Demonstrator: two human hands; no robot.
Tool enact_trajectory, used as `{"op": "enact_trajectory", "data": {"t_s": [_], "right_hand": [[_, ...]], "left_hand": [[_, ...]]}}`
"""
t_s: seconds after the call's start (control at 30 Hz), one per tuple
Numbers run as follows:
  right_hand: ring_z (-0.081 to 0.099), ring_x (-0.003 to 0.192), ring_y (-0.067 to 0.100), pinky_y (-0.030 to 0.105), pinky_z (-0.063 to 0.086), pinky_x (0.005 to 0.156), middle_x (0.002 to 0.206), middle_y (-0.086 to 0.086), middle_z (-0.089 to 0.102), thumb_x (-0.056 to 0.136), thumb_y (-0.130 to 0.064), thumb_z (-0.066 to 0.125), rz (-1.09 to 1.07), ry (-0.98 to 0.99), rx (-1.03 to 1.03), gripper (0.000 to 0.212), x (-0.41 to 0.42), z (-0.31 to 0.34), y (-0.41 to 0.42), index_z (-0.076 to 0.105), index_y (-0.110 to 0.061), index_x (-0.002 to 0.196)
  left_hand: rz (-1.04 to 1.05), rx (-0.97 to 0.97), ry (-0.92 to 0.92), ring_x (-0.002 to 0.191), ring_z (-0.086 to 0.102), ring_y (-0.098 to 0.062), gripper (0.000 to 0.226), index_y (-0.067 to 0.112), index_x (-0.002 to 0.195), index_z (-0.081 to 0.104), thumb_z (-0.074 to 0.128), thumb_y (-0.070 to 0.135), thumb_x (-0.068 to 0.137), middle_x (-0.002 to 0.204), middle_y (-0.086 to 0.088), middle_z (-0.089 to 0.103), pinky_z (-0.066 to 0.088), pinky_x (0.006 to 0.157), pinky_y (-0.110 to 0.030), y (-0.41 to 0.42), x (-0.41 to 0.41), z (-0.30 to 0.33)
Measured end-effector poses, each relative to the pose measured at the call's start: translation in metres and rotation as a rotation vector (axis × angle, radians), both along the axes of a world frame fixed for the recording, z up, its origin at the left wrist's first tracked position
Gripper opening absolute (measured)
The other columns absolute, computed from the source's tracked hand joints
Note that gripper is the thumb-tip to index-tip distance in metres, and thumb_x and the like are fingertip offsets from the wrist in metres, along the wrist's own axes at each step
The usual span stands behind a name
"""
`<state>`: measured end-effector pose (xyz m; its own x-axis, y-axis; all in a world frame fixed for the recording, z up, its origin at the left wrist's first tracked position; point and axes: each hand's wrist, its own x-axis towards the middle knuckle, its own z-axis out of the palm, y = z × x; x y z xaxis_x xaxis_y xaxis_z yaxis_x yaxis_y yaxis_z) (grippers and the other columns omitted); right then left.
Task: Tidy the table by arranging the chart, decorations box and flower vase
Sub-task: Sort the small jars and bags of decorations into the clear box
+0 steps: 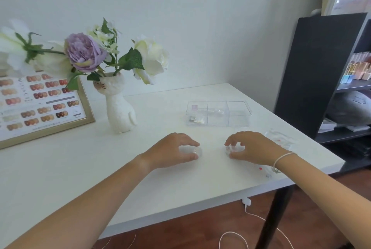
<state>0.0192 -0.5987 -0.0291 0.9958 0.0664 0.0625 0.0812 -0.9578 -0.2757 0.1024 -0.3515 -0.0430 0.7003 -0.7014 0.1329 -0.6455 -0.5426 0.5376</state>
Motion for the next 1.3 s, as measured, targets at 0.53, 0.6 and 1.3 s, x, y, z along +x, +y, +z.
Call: {"op": "enact_trajectory", "data": {"t_s": [0.53, 0.6, 1.3], "right_hand": [[0.053, 0.076, 0.004, 0.021, 0.041, 0.074, 0.091, -0.017, 0.059, 0.079, -0.035, 0.064, -0.028, -0.135, 0.202, 0.018, 0.013, 0.025, -0.017, 0.06, -0.038, 0.096], [0.054, 0.077, 0.007, 0.023, 0.041, 0.074, 0.089, -0.017, 0.058, 0.079, -0.033, 0.065, -0.028, -0.16, 0.197, 0.018, 0.02, 0.034, -0.021, 0.06, -0.037, 0.096], [0.061, 0.082, 0.023, 0.025, 0.046, 0.068, 0.098, -0.007, 0.065, 0.081, -0.034, 0.067, -0.116, -0.296, 0.376, 0.018, 0.081, 0.069, -0.063, 0.063, -0.024, 0.095]], "left_hand": [[0.049, 0.027, -0.092, 0.092, 0.05, -0.001, 0.026, 0.036, 0.106, 0.066, 0.06, 0.036, 0.081, 0.109, 0.017, 0.066, 0.038, 0.076, -0.015, -0.022, -0.003, -0.004], [0.052, -0.006, -0.088, 0.091, 0.051, -0.002, 0.025, 0.036, 0.105, 0.066, 0.061, 0.035, 0.081, 0.107, 0.018, 0.066, 0.036, 0.071, -0.01, -0.026, 0.002, -0.001], [0.052, 0.168, -0.058, 0.104, 0.059, -0.017, 0.018, 0.016, 0.099, 0.066, 0.063, 0.024, 0.083, 0.105, -0.001, 0.065, 0.045, 0.091, -0.031, -0.122, 0.104, 0.071]]}}
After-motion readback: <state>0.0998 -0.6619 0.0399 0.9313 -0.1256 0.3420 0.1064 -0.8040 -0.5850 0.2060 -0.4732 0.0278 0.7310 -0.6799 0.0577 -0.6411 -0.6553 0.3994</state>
